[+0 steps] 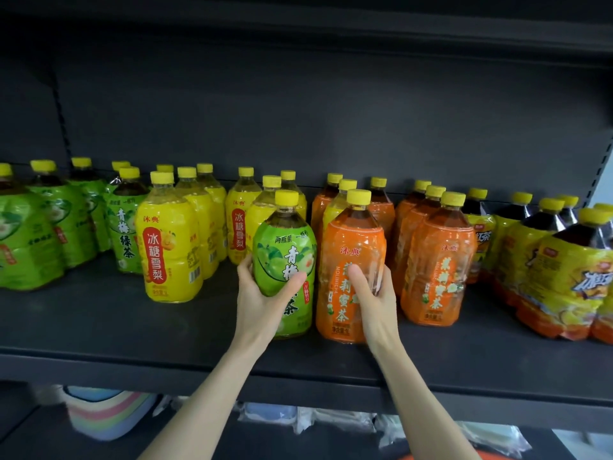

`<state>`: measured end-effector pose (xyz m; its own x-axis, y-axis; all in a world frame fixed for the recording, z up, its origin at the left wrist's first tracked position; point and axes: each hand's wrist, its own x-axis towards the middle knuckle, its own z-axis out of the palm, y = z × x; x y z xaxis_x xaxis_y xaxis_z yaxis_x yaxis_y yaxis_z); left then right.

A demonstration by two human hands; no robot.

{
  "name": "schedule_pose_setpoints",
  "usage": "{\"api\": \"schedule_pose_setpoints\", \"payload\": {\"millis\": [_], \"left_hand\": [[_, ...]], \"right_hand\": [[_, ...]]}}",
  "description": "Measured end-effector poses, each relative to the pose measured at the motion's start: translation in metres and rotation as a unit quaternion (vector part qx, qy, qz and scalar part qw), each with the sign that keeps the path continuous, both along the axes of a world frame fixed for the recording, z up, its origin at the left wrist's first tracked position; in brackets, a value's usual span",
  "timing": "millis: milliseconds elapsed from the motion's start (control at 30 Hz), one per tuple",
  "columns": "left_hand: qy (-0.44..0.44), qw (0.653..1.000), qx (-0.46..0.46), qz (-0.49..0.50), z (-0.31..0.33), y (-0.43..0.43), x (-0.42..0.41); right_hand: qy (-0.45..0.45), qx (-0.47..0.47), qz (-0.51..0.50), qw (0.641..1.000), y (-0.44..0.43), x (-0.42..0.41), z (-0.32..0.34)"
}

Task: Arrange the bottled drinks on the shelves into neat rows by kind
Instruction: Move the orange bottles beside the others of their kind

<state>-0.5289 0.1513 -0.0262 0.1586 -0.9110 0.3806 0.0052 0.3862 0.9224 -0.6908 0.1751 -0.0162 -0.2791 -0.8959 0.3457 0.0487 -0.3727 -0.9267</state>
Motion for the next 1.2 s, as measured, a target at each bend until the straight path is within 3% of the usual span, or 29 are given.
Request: {"api": "schedule_pose_setpoints", "payload": {"millis": [367, 567, 733, 900, 1033, 1200], "left_hand": [[-0.026, 0.999, -0.015, 0.024, 0.002, 0.004, 0.0], [-0.055, 0.998, -0.003, 0.007, 0.006, 0.01, 0.004], [-0.136, 0.99, 0.034, -0.003, 0.014, 0.017, 0.014], [-0.316, 0.948, 0.027, 0.036, 0.029, 0.031, 0.047], [-0.345, 0.935, -0.04, 0.065, 0.048, 0.059, 0.085], [-0.369, 0.918, -0.1, 0.111, 0.06, 0.098, 0.175]], "right_hand": [[0.03, -0.002, -0.03, 0.999, 0.0, 0.0, -0.003], [0.09, -0.006, -0.064, 0.994, 0.012, 0.002, 0.003], [0.189, 0.005, -0.127, 0.974, 0.025, -0.001, 0.004], [0.324, -0.021, -0.217, 0.92, 0.054, 0.004, 0.011], [0.367, -0.064, -0.256, 0.892, 0.075, 0.031, 0.022], [0.359, -0.11, -0.214, 0.902, 0.09, 0.127, 0.035]]}}
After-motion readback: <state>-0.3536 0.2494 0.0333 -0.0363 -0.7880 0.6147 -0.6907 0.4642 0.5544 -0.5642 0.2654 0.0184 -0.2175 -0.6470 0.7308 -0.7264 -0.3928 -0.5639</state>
